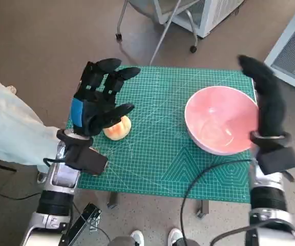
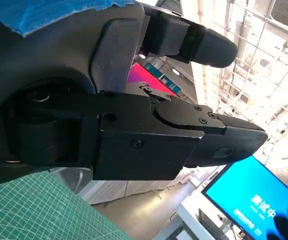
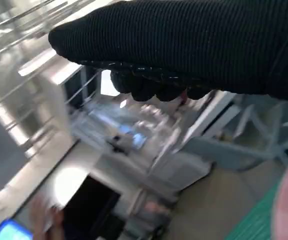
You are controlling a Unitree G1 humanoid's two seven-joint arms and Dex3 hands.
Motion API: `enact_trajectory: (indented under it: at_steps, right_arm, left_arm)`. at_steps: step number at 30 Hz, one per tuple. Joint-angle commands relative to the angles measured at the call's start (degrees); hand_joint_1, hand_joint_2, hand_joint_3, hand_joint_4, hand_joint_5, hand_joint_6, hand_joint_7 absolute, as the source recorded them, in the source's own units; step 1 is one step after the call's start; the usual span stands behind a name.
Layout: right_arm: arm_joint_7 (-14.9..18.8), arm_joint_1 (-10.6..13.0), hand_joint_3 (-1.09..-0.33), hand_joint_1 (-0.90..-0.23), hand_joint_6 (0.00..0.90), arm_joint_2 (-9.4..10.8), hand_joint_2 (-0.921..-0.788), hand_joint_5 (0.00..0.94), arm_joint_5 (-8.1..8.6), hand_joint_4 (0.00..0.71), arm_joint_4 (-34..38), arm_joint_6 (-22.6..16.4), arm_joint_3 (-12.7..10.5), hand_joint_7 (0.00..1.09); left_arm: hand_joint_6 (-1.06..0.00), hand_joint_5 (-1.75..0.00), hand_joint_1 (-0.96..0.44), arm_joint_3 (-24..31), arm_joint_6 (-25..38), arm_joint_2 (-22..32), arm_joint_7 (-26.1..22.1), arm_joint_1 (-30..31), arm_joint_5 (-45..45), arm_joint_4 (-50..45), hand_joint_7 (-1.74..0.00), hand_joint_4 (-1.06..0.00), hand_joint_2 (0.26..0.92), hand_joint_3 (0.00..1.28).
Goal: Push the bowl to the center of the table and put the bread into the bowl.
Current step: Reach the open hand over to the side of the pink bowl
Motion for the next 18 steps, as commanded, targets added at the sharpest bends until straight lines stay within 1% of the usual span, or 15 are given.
enact_trajectory:
  at_steps: [1,5,6,9,12,16,18]
  right_arm:
    - [-2.13,0.83,-0.706,-0.623,0.007,-1.58,-0.921,0.001,1.31,0.291,4.15,1.05,-2.62,0.73]
    - [-4.29,1.15,-0.725,-0.601,0.001,-1.89,-0.921,0.002,1.6,0.293,6.31,2.74,-4.18,0.74]
    - [-4.78,1.21,-0.734,-0.587,0.0,-1.89,-0.921,0.001,1.7,0.292,6.85,3.12,-4.52,0.75]
    - [-5.48,0.97,-0.747,-0.569,-0.001,-1.75,-0.921,0.001,2.86,0.291,9.46,4.83,-5.78,0.75]
    - [-5.7,0.45,-0.752,-0.564,-0.001,-1.54,-0.921,0.003,3.85,0.295,12.31,6.78,-6.83,0.75]
    - [-6.42,0.07,-0.76,-0.56,0.0,-1.3,-0.921,0.007,4.27,0.303,15.86,9.73,-7.57,0.75]
    - [-6.78,0.02,-0.778,-0.558,0.003,-1.12,-0.921,0.003,4.23,0.296,17.12,11.1,-7.61,0.75]
  left_arm:
    - [-0.24,-0.95,-0.03,0.41,-0.56,-0.23,0.66,0.53,-0.61,-0.79,-0.96,-0.2,0.911,0.0]
    - [-0.25,-0.94,-0.02,0.45,-0.58,-0.21,0.95,0.56,-0.38,-0.71,-0.96,-0.2,0.911,0.0]
    - [-0.25,-0.94,-0.02,0.46,-0.56,-0.19,1.01,0.58,-0.31,-0.71,-0.96,-0.2,0.911,0.0]
    - [-0.25,-0.94,-0.02,0.4,-0.45,-0.16,1.28,0.56,0.07,-0.62,-0.96,-0.21,0.911,0.0]
    - [-0.25,-0.94,-0.02,0.33,-0.29,-0.12,1.38,0.39,0.33,-0.46,-0.96,-0.21,0.91,0.0]
    - [-0.25,-0.94,-0.02,0.27,-0.33,0.05,1.35,0.32,0.4,-0.32,-0.96,-0.21,0.91,0.0]
    - [-0.25,-0.94,-0.02,0.28,-0.34,0.13,1.28,0.39,0.39,-0.38,-0.96,-0.21,0.91,0.0]
